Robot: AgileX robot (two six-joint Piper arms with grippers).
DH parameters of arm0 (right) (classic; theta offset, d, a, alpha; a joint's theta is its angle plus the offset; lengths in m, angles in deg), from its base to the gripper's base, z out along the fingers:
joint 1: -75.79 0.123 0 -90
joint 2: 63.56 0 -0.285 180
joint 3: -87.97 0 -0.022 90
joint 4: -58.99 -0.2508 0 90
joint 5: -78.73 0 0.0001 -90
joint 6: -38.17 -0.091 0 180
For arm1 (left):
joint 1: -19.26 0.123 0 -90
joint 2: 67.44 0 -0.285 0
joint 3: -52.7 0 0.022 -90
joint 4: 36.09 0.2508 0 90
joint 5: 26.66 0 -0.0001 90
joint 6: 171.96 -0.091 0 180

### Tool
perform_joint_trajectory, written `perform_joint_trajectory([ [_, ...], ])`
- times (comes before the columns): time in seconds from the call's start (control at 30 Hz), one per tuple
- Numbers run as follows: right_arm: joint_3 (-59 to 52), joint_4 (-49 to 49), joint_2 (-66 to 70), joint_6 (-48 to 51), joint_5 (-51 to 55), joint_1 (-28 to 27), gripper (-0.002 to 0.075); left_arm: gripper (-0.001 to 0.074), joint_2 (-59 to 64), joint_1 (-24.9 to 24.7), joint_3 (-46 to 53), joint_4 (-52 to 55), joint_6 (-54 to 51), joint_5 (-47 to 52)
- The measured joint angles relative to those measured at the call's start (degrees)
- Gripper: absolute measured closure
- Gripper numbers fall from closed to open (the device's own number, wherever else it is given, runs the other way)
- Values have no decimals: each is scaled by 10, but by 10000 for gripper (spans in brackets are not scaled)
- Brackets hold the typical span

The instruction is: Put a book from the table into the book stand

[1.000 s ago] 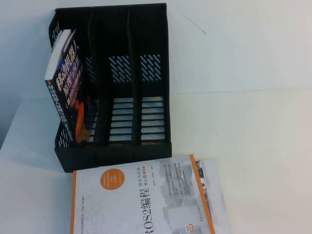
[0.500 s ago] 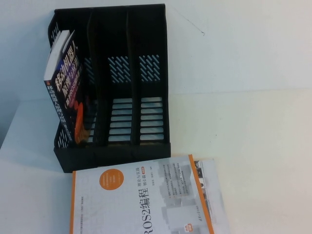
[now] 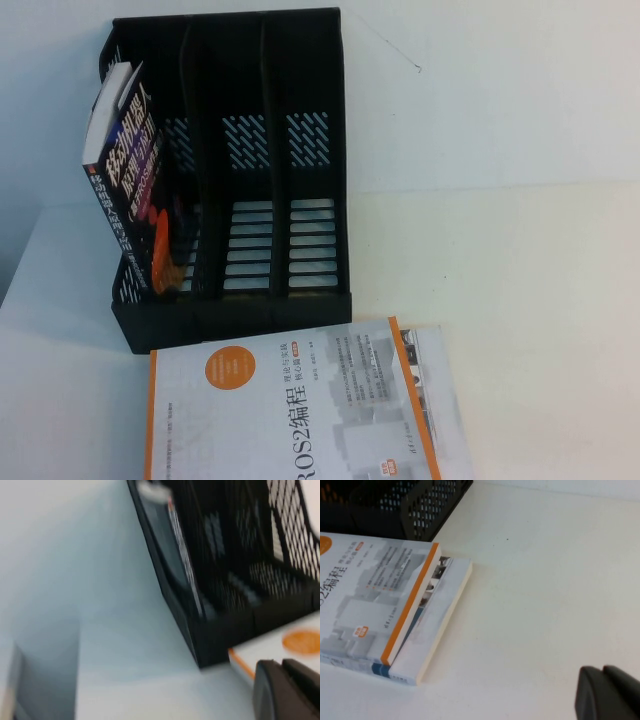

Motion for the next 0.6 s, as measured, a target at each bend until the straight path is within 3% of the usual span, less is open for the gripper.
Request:
perform_joint_trajectory([
  [0.2, 0, 0, 0, 0, 0, 0, 723, 736, 1, 1, 113, -3, 0, -7],
  [0.6, 0, 0, 0, 0, 0, 0, 722, 736, 1, 1, 119, -24, 0, -45],
])
